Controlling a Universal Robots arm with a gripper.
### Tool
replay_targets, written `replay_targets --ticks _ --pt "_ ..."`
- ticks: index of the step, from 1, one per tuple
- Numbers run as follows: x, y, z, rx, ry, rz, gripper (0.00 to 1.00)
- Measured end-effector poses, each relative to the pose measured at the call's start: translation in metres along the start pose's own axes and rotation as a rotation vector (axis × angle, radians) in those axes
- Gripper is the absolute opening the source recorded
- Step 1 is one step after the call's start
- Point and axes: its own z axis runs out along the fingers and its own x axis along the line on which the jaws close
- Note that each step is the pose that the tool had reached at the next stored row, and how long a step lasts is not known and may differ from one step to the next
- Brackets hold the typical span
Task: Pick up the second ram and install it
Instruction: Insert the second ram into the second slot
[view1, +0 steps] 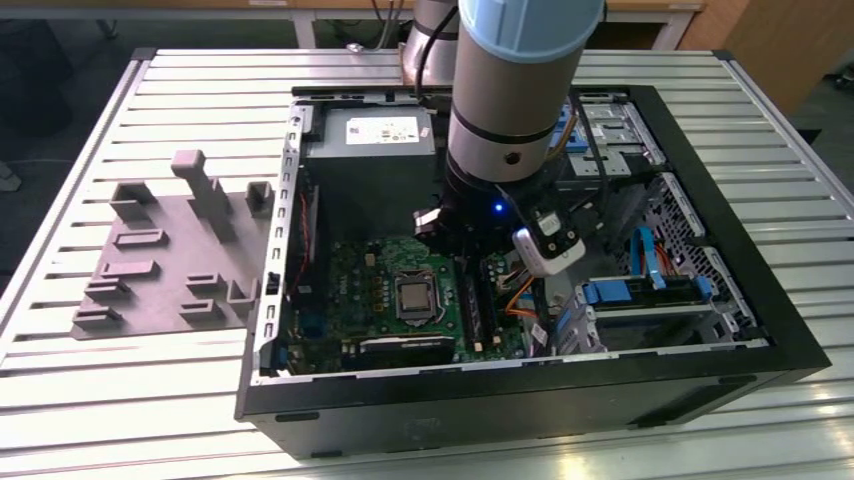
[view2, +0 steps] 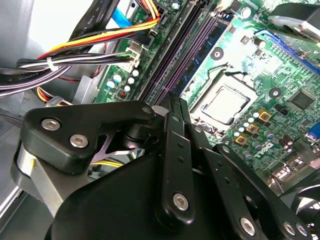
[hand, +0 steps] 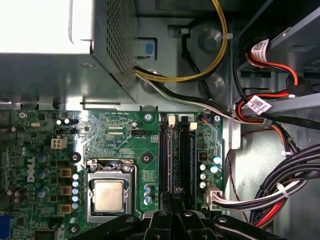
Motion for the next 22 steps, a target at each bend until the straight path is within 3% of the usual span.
replay_targets --ticks 18,22 --pt "0.0001 -0.0001 0.0019 0.0000 -0.0003 0.000 0.12" --pt "0.0002 0.0000 0.0021 -0.0082 -0.0004 0.000 0.12"
